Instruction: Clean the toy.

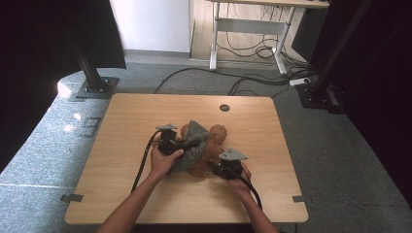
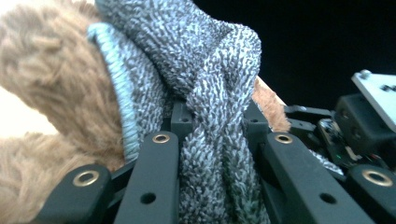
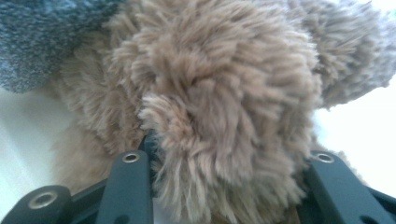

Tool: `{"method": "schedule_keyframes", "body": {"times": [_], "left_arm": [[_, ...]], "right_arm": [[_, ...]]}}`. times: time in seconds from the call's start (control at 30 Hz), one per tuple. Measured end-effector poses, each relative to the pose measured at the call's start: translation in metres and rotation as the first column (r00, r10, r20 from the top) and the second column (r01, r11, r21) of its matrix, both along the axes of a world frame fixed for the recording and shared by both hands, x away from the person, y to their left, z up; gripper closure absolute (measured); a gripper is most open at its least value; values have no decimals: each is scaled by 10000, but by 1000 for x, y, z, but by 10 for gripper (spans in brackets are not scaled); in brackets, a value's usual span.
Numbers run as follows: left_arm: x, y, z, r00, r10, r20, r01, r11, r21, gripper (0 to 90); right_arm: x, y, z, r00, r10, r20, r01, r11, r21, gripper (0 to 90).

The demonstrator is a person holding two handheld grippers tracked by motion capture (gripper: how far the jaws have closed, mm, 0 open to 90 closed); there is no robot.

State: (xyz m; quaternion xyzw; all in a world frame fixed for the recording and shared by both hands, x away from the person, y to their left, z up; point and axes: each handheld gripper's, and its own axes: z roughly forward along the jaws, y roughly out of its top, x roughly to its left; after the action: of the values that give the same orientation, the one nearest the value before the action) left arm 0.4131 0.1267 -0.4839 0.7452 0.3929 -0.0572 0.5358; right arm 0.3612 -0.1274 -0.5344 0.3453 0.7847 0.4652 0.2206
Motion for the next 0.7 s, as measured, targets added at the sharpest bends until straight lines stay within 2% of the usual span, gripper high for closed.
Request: {"method": "schedule_keyframes", "body": {"times": [0.13, 0.3, 0.43, 0.53, 0.67, 0.7], "left_arm": [[-15, 1, -2, 9998, -180, 39, 181, 9998, -53, 732], [-31, 5, -6, 9990, -438, -82, 435, 9984, -367, 732], [-40, 4, 2, 9983, -561, -156, 555, 9977, -377, 723], [-41, -9, 19, 9967, -809, 119, 810, 9967, -71, 720], [-34, -38, 39, 9938, -1065, 326, 1054, 9938, 343, 720], [-30, -46, 43, 9934, -1117, 275, 1106, 9931, 401, 720]], "right_arm": [[-9, -3, -2, 9992, 313, -243, -314, 9995, -49, 535], [-19, -5, -5, 9954, 793, -531, -796, 9968, -30, 536], [-27, -4, -7, 9935, 995, -555, -1011, 9945, -263, 541], [-29, -3, -8, 9942, 927, -553, -944, 9951, -287, 545], [-30, -1, -8, 9961, 761, -458, -781, 9960, -443, 547], [-30, 0, -8, 9963, 747, -434, -767, 9960, -468, 547]]}}
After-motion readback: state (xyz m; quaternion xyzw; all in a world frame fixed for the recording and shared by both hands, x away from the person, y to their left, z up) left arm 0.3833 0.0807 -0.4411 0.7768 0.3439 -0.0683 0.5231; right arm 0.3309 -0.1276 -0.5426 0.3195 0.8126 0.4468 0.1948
